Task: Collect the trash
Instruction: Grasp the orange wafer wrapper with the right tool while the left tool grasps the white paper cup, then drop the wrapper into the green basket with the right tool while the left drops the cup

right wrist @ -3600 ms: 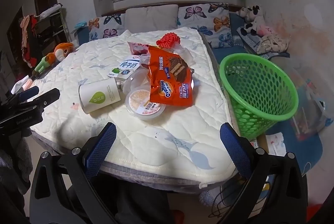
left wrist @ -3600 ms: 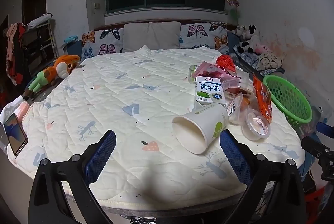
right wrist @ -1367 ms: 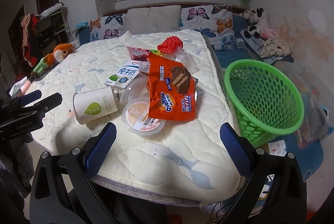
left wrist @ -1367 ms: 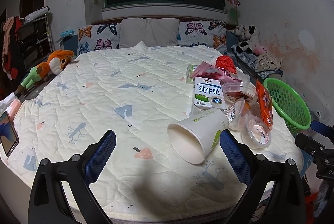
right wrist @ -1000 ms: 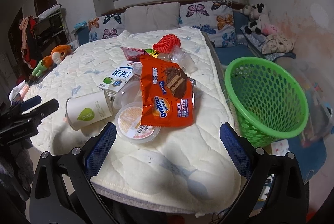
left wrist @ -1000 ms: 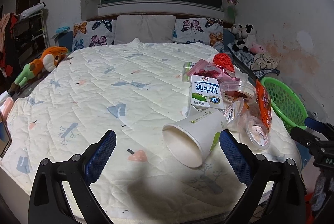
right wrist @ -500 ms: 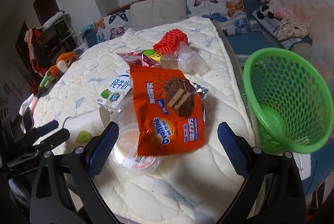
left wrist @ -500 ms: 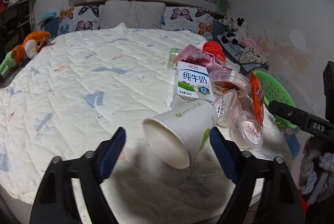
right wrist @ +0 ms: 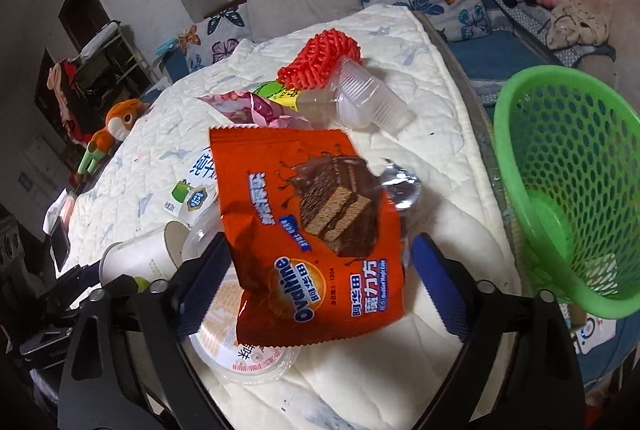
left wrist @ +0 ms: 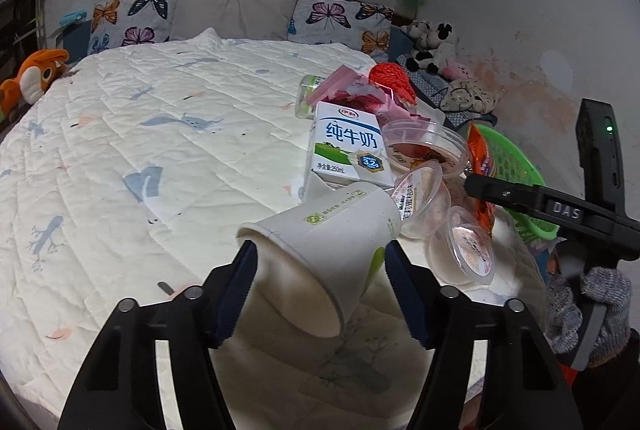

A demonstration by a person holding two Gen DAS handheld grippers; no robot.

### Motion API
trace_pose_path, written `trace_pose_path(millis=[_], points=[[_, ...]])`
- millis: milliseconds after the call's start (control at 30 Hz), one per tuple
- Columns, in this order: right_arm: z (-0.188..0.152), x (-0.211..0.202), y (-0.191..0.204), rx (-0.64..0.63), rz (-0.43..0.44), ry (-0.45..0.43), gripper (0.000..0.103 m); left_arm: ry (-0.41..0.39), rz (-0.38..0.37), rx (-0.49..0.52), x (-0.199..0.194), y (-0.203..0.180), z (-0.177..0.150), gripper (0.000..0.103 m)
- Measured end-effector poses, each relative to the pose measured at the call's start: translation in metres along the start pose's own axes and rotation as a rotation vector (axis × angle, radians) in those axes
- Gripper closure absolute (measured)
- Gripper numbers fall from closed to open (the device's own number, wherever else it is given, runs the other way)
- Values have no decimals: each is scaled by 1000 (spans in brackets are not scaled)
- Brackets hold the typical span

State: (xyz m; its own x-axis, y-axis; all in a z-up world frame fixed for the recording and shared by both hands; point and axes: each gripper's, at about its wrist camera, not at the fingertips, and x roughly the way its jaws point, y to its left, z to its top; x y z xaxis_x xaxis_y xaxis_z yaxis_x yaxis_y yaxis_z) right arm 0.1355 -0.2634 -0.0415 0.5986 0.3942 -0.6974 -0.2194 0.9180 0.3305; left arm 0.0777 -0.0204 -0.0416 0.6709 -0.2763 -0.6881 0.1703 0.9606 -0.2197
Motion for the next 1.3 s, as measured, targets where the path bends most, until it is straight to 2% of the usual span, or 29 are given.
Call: trace_pose_path(millis=[267, 500, 667, 933, 1100, 1300], points=[[-2, -6, -1, -1, 1, -14, 32, -8, -68, -8, -2, 1, 1, 68], [-6, -20, 1, 1, 6, -43, 36, -15, -96, -5, -6, 1, 1, 81], [-6, -36, 3, 0, 22, -74, 37, -33, -119, 6, -15, 0, 2, 97], [-4, -64, -13, -1, -44, -131, 38, -76, -134, 24, -38, -3, 13, 99], [-2, -74, -47, 43, -130, -148, 38, -105, -182, 59, -51, -17, 32, 99], [-2, -78, -92, 100, -228, -141, 37, -113, -258, 129, -44, -52, 62, 99]])
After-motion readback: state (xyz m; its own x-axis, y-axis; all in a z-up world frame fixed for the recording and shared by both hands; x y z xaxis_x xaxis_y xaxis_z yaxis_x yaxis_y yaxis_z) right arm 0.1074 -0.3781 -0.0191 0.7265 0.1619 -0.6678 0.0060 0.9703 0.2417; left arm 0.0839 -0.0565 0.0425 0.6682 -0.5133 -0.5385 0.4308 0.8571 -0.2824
